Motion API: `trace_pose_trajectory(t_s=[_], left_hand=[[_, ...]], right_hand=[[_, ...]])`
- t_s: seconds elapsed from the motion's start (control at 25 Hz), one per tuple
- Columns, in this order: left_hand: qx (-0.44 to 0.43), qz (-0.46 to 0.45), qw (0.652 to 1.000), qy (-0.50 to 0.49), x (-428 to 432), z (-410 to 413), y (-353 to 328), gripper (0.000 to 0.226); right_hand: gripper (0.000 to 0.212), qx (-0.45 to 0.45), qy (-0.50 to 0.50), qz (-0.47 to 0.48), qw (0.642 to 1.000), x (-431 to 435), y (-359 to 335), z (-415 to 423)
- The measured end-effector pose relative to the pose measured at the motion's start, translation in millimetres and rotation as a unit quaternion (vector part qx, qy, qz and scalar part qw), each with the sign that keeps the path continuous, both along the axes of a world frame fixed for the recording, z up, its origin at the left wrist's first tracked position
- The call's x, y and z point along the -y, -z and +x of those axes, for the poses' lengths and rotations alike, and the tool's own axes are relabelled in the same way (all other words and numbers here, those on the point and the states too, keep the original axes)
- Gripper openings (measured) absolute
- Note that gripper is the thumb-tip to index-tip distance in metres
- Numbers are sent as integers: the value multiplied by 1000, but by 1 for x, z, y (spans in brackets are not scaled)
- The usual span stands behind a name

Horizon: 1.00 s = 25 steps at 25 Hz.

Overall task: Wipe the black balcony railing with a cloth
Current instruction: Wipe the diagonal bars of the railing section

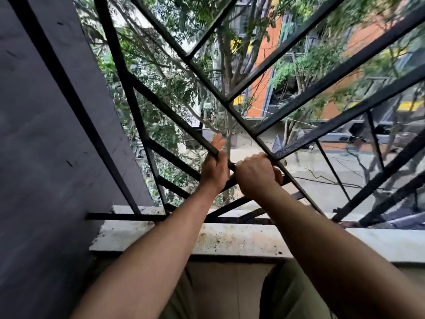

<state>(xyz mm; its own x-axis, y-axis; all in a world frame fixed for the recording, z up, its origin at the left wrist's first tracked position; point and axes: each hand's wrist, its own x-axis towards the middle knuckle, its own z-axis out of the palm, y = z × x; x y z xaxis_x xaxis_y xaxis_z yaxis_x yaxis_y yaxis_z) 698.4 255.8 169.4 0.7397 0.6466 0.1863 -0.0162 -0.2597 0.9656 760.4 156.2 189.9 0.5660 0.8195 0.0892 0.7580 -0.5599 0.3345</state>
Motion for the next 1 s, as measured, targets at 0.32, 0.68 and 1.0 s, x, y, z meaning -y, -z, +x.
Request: trace_pose_trajectory(t_s=[0.32, 0.68, 1.0], left_hand=[[16, -56, 998, 12, -5, 9, 11, 48], [12, -83, 993, 81, -10, -11, -4, 49], [50, -107, 992, 36, -5, -18, -8, 32]], right_hand=[[63, -237, 32, 440, 865, 23, 47, -71], [59, -80, 1, 143, 986, 27, 28, -35], [66, -131, 55, 302, 943, -1, 50, -59]])
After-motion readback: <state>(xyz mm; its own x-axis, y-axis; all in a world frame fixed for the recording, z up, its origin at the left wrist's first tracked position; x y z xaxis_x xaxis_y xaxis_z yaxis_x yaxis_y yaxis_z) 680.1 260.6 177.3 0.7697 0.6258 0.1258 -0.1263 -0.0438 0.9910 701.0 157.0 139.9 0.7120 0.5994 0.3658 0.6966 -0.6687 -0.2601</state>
